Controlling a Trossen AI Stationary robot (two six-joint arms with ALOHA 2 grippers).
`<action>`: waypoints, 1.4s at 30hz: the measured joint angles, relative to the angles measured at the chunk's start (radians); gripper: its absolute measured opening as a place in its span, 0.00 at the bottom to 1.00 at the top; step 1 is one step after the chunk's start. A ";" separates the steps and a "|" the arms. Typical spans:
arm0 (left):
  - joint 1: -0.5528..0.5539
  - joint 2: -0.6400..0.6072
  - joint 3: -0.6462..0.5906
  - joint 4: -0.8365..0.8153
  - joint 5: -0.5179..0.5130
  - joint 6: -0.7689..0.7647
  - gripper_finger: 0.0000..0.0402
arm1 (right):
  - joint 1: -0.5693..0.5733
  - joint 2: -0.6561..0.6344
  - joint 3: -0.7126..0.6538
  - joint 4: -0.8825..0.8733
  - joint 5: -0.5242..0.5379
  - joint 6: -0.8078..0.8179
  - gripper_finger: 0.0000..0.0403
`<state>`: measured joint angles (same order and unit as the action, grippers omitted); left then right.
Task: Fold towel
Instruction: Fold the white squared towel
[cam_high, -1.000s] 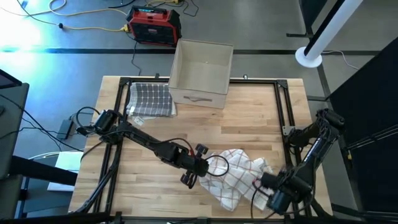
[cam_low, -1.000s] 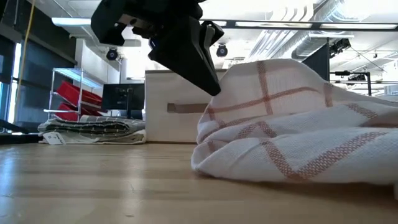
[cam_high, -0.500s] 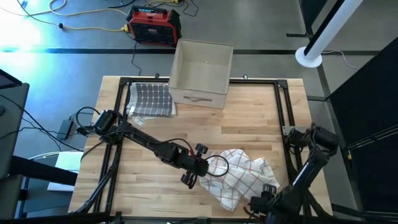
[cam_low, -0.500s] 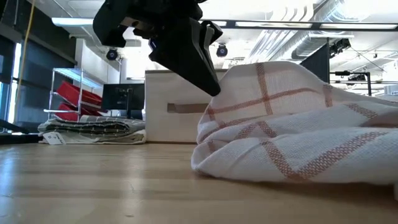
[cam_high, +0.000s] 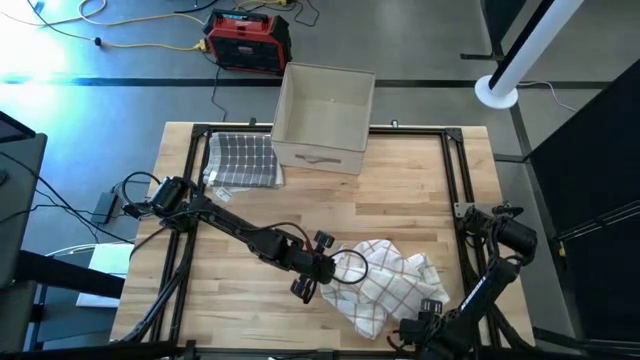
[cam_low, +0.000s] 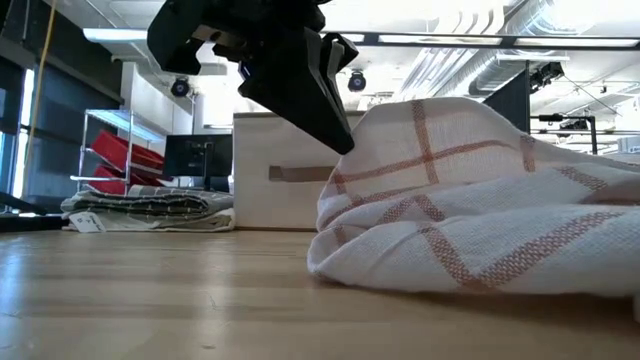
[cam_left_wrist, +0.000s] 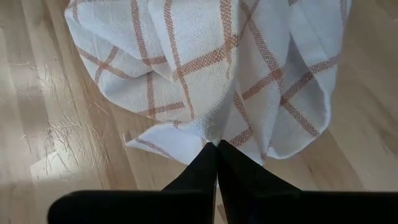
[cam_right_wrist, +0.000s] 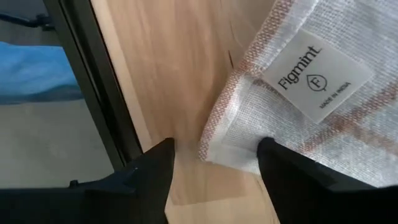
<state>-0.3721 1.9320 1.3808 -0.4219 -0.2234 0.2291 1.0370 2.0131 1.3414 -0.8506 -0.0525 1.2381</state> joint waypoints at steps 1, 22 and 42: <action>0.000 0.000 0.000 -0.001 0.000 0.000 0.00 | 0.000 0.000 0.000 0.001 0.000 0.004 0.48; 0.000 0.000 0.000 -0.035 -0.094 -0.123 0.00 | 0.038 -0.278 0.325 -0.701 0.545 0.447 0.03; -0.163 0.000 0.000 -0.052 0.067 -0.411 0.01 | -0.006 -0.290 0.101 -0.719 0.328 0.543 0.03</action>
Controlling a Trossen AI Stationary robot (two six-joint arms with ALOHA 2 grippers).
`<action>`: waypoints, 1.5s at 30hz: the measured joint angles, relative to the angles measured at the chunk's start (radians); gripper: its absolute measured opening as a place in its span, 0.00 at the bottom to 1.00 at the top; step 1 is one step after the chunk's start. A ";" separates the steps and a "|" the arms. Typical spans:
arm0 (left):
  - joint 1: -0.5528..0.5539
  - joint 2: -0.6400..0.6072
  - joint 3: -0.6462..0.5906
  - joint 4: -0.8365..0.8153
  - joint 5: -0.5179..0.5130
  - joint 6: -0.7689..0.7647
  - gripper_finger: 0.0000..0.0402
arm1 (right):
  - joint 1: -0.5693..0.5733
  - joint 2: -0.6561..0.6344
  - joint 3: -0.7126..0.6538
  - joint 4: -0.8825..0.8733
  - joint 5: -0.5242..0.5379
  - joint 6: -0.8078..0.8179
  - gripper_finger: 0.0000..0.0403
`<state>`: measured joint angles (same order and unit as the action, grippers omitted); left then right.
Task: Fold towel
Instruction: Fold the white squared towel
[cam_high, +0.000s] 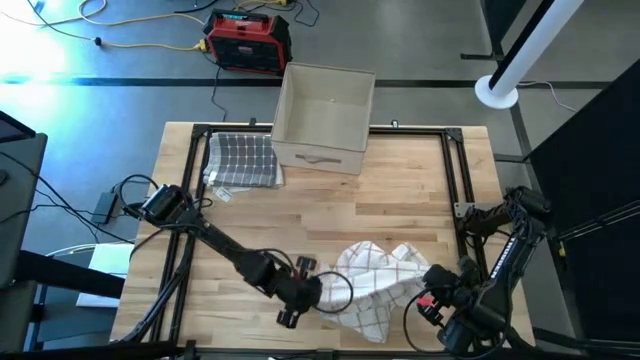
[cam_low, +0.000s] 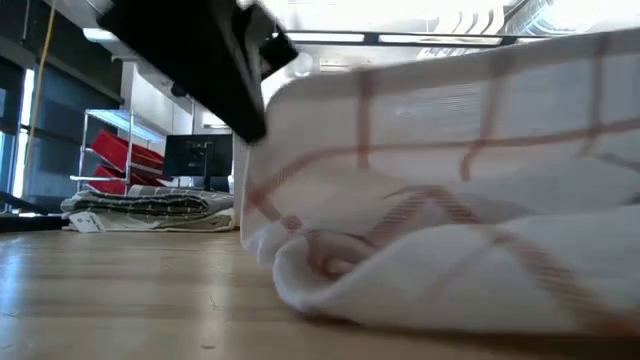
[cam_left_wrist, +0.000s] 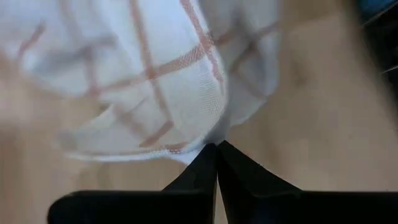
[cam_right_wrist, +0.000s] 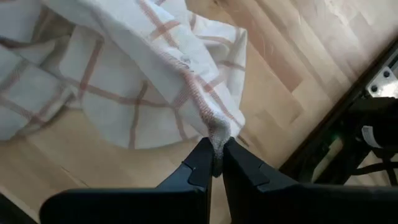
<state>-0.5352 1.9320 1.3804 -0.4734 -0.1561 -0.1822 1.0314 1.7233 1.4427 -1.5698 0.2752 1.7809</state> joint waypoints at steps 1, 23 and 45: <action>-0.004 0.000 0.000 0.014 0.015 0.000 0.02 | 0.001 0.000 0.000 -0.001 0.006 0.000 0.03; 0.110 -0.001 -0.079 -0.044 -0.127 0.668 0.47 | 0.003 0.000 0.003 0.033 0.089 -0.006 0.03; 0.120 0.108 -0.102 0.112 -0.089 0.945 0.45 | 0.003 0.000 0.003 0.053 0.089 -0.007 0.03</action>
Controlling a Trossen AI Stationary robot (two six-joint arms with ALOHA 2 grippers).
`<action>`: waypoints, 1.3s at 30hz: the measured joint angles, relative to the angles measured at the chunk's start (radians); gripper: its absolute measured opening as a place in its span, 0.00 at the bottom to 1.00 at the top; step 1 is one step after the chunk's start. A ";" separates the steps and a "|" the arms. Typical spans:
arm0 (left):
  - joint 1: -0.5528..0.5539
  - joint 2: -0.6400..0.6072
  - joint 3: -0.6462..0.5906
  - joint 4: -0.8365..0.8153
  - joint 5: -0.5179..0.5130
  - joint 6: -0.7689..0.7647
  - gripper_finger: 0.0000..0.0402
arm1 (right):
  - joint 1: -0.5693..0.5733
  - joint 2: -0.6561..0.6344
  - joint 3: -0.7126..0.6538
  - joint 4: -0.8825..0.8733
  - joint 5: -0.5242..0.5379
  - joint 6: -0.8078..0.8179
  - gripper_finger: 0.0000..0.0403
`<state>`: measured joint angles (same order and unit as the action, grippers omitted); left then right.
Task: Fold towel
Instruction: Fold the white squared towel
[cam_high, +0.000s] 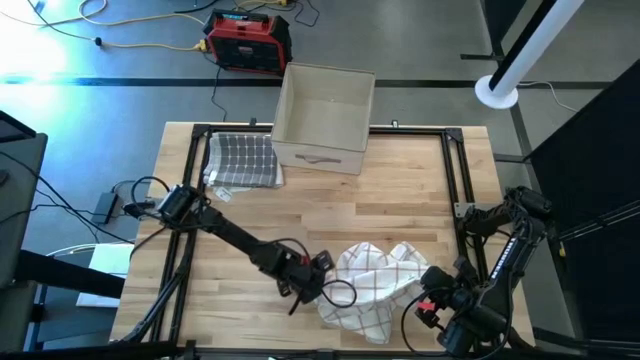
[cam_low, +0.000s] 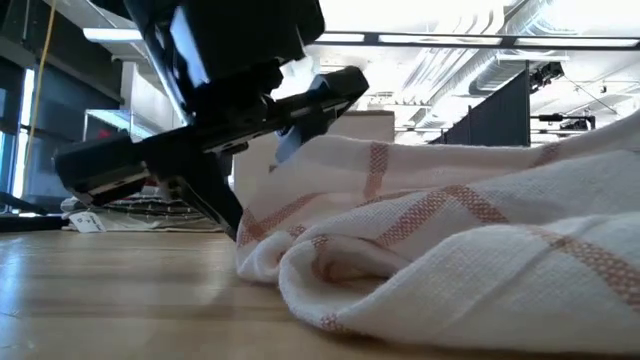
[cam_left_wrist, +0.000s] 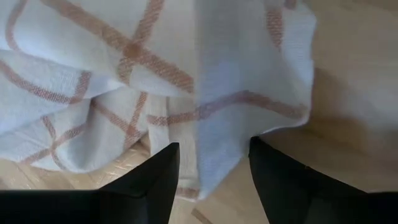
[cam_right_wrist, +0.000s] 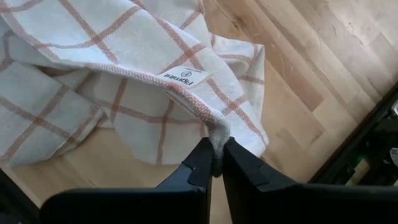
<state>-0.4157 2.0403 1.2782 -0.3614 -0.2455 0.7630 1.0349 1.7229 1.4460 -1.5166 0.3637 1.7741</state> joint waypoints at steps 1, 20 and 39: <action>0.001 0.000 0.000 0.000 -0.001 -0.004 0.44 | 0.000 0.000 0.000 0.000 0.000 0.000 0.03; -0.010 -0.132 0.104 -0.658 -0.465 -0.488 0.01 | -0.004 -0.002 0.000 0.014 0.164 -0.001 0.03; 0.171 -0.629 0.422 -1.157 -0.499 -0.975 0.00 | -0.031 -0.142 0.360 -0.045 1.123 -0.578 0.03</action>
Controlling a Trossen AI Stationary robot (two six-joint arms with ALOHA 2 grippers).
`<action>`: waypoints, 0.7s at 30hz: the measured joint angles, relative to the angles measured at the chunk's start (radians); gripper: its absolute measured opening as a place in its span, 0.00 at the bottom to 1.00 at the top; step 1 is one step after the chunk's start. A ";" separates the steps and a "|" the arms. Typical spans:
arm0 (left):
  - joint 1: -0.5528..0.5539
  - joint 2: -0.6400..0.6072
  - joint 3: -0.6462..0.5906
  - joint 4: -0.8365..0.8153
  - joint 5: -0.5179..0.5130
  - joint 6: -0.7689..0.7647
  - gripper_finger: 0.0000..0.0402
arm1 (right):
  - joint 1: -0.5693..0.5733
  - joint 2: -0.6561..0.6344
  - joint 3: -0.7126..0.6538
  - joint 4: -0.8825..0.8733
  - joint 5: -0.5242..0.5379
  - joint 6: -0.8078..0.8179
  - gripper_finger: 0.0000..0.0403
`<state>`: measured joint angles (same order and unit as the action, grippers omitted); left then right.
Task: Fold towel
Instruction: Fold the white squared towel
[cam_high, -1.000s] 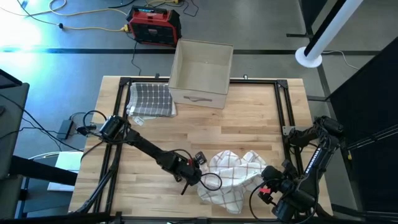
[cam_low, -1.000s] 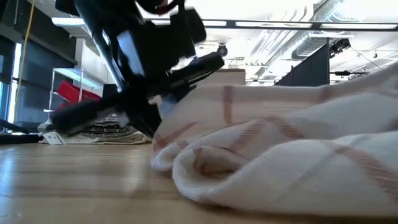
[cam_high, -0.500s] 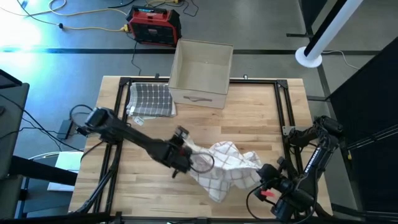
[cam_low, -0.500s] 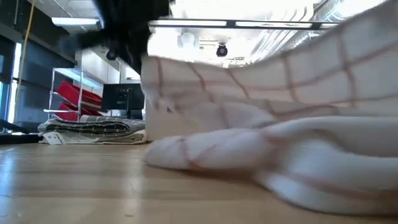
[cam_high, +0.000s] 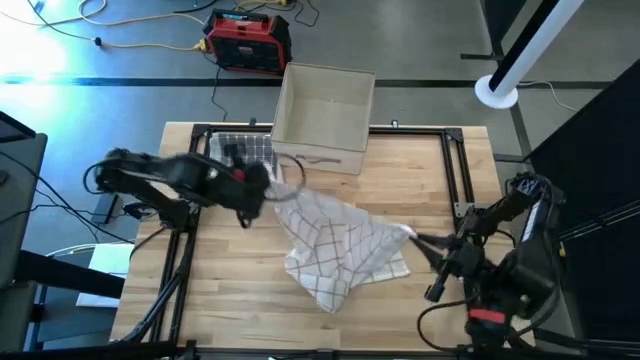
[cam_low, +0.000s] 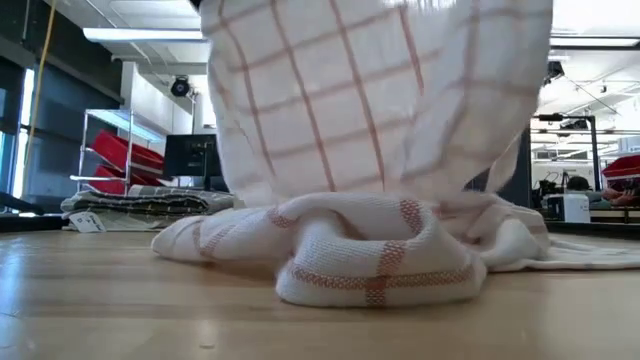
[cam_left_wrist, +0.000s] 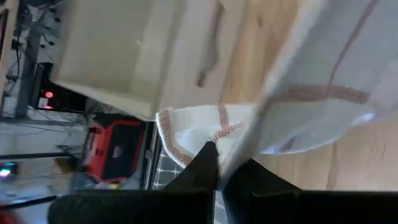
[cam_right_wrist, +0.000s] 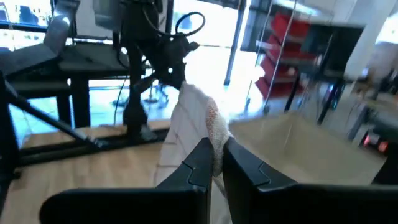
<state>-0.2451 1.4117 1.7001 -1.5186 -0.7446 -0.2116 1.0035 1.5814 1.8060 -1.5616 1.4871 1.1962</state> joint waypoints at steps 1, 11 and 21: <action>0.000 -0.020 0.017 0.000 -0.014 -0.012 0.00 | -0.002 0.000 0.040 0.001 0.013 -0.055 0.03; -0.071 -0.104 0.001 0.179 0.195 -0.205 0.00 | -0.009 0.016 0.210 -0.003 -0.203 -0.149 0.03; -0.228 0.058 -0.459 0.901 0.442 -0.135 0.00 | -0.008 0.259 0.209 -0.008 -0.641 0.039 0.03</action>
<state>-0.4735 1.4701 1.2413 -0.6173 -0.3028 -0.3463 0.9958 1.8408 2.0148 -1.5700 0.8463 1.2354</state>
